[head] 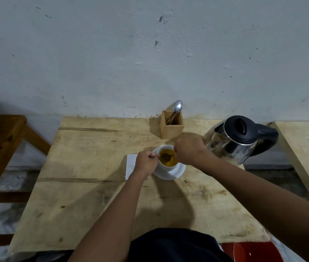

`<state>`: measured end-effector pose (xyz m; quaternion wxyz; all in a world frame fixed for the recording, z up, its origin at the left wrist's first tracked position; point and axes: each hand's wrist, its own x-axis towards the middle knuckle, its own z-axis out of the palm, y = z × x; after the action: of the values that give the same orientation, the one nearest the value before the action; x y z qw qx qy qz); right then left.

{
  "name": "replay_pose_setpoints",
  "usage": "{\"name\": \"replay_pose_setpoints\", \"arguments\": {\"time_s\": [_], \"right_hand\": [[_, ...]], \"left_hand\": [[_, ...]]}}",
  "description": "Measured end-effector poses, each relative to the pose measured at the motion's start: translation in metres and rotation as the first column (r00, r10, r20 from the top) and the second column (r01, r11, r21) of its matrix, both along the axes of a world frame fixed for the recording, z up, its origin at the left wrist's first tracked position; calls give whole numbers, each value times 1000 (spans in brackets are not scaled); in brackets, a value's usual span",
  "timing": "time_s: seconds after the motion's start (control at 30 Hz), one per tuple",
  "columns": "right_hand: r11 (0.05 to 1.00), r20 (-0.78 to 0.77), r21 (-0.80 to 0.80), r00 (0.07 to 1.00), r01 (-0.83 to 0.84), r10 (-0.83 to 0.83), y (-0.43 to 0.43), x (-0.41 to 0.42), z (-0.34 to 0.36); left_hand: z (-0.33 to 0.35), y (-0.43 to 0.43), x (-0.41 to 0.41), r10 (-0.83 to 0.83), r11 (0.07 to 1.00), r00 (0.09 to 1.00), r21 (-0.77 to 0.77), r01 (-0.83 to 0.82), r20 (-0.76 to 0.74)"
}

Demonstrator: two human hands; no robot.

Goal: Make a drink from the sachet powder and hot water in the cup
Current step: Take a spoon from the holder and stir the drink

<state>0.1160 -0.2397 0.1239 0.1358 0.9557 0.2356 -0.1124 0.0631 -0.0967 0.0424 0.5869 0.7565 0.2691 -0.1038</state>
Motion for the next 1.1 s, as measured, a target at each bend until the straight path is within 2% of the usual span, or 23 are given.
{"name": "replay_pose_setpoints", "arguments": {"time_s": [0.13, 0.27, 0.5, 0.6, 0.77, 0.87, 1.1], "right_hand": [[998, 62, 30, 997, 53, -55, -5, -6, 6], [992, -4, 45, 993, 117, -117, -19, -14, 12], [922, -1, 294, 965, 250, -261, -55, -38, 2], [863, 49, 439, 953, 248, -298, -68, -54, -12], [717, -26, 640, 940, 277, -340, -82, -80, -38], [638, -87, 707, 933, 305, -349, -86, -88, -53], [524, -192, 765, 909, 374, -369, -80, -94, -63]], "left_hand": [[-1, 0, 1, 3, 1000, 1000, 4, -3, -1], [0, 0, 0, -3, 1000, 1000, 12, 3, -1], [2, -1, 0, 4, 1000, 1000, 0, -4, 2], [2, 0, 0, -1, 1000, 1000, 8, 1, 1], [3, 0, 0, -12, 1000, 1000, 19, 12, -2], [5, -1, 0, -15, 1000, 1000, 25, 14, 5], [6, -2, 1, -2, 1000, 1000, 16, 2, -5]]}}
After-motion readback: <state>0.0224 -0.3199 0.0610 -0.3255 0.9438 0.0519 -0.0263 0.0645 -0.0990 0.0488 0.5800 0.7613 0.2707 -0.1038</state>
